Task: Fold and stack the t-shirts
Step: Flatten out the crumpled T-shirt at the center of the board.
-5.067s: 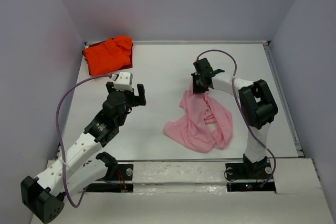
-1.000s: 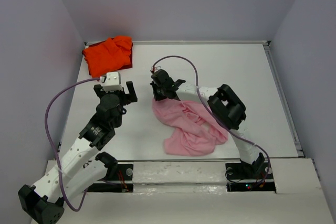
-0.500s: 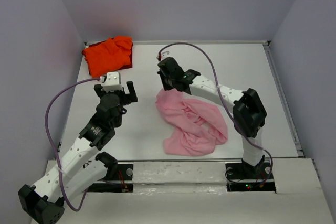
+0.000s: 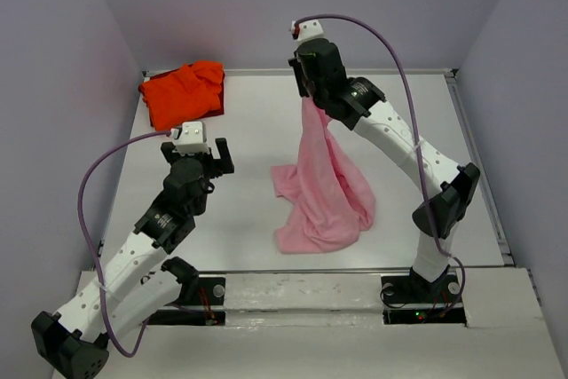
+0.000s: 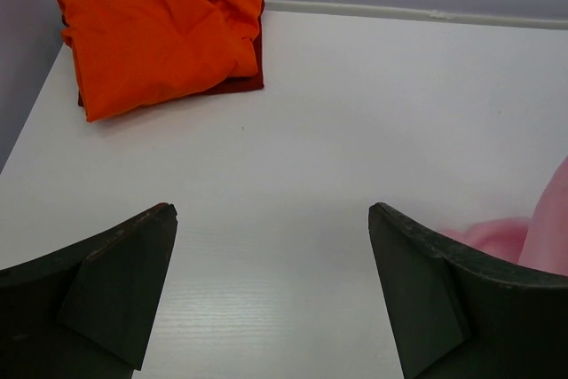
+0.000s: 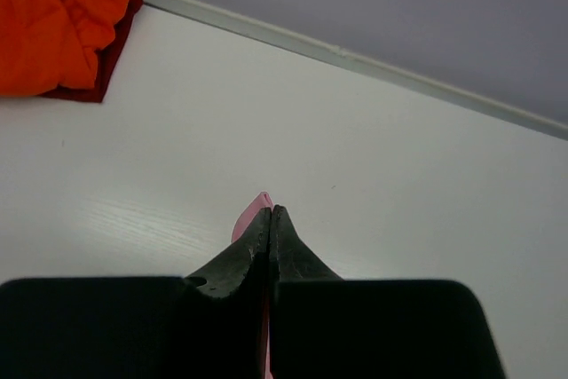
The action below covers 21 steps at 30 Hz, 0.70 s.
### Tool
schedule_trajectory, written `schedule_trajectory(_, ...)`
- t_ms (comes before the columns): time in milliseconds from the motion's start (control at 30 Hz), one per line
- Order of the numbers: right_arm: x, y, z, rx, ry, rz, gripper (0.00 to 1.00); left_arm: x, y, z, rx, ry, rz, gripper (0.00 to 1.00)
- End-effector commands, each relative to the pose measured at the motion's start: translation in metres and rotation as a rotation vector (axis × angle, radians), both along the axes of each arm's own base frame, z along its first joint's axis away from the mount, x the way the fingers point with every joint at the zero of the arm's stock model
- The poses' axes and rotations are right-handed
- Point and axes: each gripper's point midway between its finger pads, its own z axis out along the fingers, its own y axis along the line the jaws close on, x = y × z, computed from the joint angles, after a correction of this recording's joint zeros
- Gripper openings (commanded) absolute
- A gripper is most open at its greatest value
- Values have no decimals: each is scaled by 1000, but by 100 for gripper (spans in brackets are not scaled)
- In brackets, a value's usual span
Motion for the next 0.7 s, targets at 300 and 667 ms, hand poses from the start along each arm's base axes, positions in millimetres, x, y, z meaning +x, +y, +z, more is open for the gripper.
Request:
schedule_trajectory(300,-51,-81,218,143,-415,-97,0,5,-11,22,-42,-41,-41,99)
schedule_trajectory(667,-160,-82,323,443,-585,324,0,7,-12,19,-32,-31,-38,99)
